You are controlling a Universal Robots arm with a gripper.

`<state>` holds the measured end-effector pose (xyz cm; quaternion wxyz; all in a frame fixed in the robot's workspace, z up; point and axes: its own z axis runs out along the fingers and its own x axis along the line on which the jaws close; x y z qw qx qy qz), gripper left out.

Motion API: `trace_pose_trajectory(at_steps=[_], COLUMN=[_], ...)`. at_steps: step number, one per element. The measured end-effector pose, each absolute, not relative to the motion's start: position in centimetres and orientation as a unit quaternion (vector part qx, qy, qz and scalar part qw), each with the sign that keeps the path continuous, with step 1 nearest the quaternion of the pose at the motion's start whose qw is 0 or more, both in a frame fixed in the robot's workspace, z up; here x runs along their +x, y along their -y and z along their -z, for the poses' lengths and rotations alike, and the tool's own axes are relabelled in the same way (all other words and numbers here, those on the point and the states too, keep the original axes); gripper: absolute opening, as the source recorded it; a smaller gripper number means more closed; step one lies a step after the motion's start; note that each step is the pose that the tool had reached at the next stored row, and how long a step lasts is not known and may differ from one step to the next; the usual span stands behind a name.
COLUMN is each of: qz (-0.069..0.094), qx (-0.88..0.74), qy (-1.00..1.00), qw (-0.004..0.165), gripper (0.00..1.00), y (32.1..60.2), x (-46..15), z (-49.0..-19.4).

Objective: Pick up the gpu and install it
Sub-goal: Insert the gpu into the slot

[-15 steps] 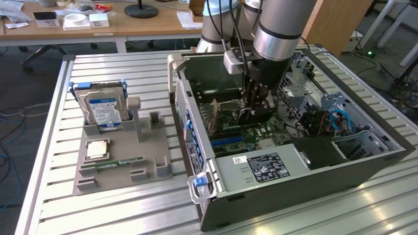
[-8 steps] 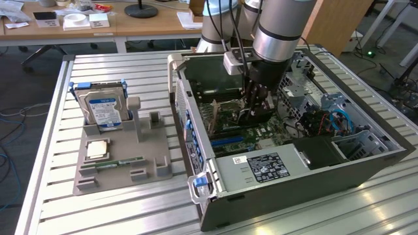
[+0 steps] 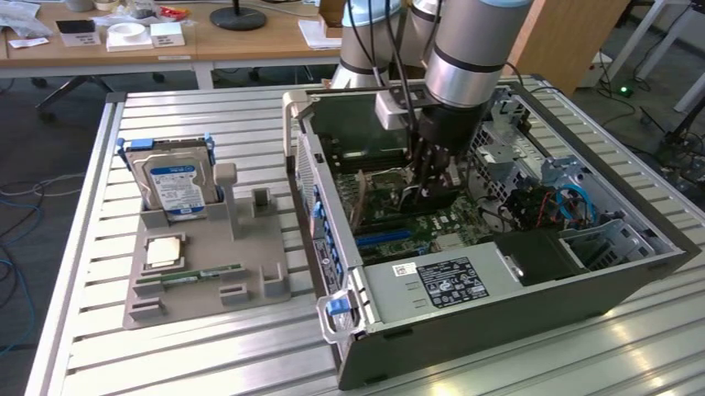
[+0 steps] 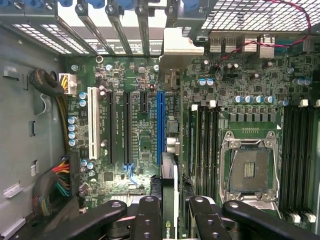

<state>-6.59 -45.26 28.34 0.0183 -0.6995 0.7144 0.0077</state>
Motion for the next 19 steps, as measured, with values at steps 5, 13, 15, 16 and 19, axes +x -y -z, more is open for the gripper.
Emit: trace_pose_trajectory(at_steps=[5,13,15,16,19], qz=[-0.008,-0.007,-0.007,-0.008,-0.008], qx=[-0.699,-0.699,-0.699,-0.699,-0.699], qy=[-0.714,-0.714,-0.714,-0.714,-0.714], qw=[0.018,0.018,0.018,0.018,0.018], gripper=[0.26,0.26,0.26,0.26,0.26], y=[45.3,45.3,45.3,45.3,45.5], x=[-6.6,-7.8,-7.8,-7.8,-7.8], z=[-28.3,-28.2,-28.1,-28.1,-28.1])
